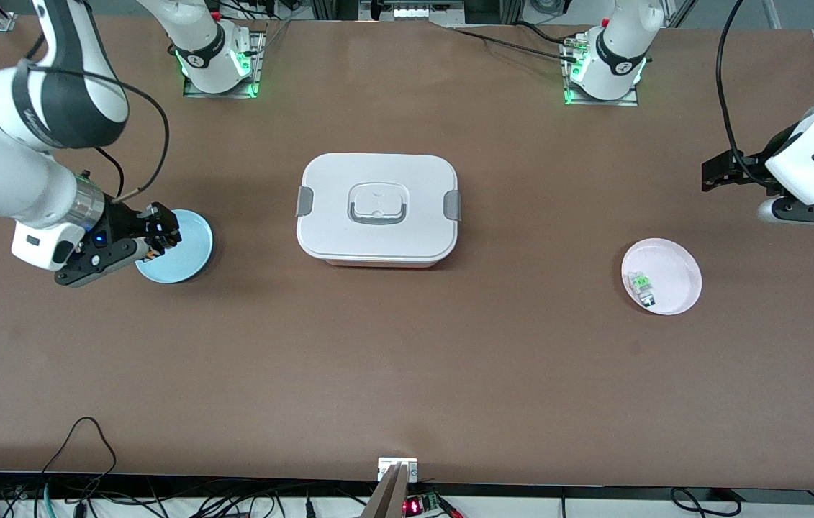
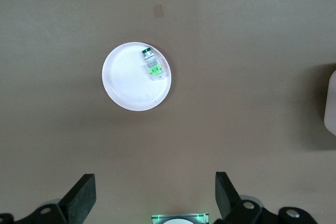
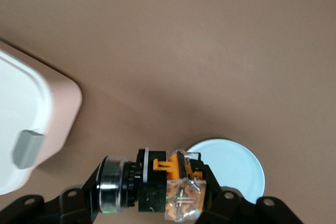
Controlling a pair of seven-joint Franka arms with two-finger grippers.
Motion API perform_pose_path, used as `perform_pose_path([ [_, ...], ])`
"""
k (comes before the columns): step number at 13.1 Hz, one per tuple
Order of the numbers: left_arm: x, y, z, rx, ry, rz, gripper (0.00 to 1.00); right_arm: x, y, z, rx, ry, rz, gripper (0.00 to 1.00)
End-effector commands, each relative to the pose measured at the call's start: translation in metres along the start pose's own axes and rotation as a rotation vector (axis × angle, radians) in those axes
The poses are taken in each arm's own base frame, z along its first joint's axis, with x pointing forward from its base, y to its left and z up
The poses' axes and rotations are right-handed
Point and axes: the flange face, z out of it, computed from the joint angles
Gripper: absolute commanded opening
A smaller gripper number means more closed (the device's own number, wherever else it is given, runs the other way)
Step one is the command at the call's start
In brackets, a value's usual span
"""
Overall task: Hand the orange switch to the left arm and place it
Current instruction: 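Lift the orange switch with the right gripper toward the white box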
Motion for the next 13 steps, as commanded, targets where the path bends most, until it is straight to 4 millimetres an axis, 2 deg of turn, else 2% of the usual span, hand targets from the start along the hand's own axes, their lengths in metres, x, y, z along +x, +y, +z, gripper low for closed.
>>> perform_pose_path([
  [1, 0.002, 0.001, -0.002, -0.009, -0.010, -0.007, 1.00, 0.012, -0.016, -0.032, 0.078, 0.067, -0.126, 0.29],
  [6, 0.002, 0.000, -0.002, -0.014, -0.012, -0.008, 1.00, 0.019, -0.029, -0.044, 0.242, 0.221, -0.409, 0.29],
  [8, 0.001, -0.010, -0.002, -0.015, -0.010, -0.014, 1.00, 0.022, -0.034, -0.046, 0.302, 0.299, -0.526, 0.28],
  [13, 0.001, -0.011, -0.002, -0.037, -0.010, -0.023, 1.00, 0.032, -0.045, -0.038, 0.419, 0.517, -0.813, 0.28],
])
